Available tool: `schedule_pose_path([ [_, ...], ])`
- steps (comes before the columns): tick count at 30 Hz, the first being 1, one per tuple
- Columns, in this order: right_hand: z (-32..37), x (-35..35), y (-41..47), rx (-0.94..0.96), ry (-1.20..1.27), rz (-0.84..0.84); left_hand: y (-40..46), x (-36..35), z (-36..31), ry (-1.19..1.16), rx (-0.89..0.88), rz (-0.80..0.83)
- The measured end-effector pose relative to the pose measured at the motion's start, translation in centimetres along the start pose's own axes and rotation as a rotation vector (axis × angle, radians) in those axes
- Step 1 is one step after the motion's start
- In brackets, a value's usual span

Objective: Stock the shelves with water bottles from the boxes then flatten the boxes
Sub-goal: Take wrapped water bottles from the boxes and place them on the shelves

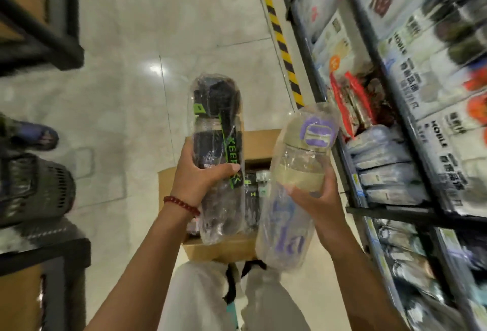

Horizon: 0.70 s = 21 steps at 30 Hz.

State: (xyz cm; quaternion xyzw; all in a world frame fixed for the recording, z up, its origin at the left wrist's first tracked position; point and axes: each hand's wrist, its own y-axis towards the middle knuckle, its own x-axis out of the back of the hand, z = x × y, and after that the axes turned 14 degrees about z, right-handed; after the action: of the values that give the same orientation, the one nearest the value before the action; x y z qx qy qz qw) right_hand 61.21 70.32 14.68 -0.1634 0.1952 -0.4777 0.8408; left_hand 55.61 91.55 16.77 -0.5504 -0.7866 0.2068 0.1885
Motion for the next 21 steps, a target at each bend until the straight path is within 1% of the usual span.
schedule_pose_path([
  [5, 6.6, 0.9, -6.5, 0.19, 0.002, 0.076, -6.0, -0.7, -6.1, 0.008, -0.161, 0.036],
  [9, 10.6, 0.7, -9.6, 0.307, 0.0, 0.058, -10.0, -2.3, -8.4, 0.004, -0.228, 0.085],
  [13, 14.1, 0.7, -12.2, 0.408, -0.011, 0.047, -12.4, -3.2, -10.1, 0.067, -0.27, 0.164],
  [16, 15.6, 0.7, -15.1, 0.46, -0.026, -0.011, -13.2, -3.1, -12.4, 0.117, -0.329, 0.227],
  [21, 16.0, -0.2, -19.9, 0.507, -0.14, -0.268, -14.3, -3.3, -16.4, 0.127, -0.498, 0.34],
])
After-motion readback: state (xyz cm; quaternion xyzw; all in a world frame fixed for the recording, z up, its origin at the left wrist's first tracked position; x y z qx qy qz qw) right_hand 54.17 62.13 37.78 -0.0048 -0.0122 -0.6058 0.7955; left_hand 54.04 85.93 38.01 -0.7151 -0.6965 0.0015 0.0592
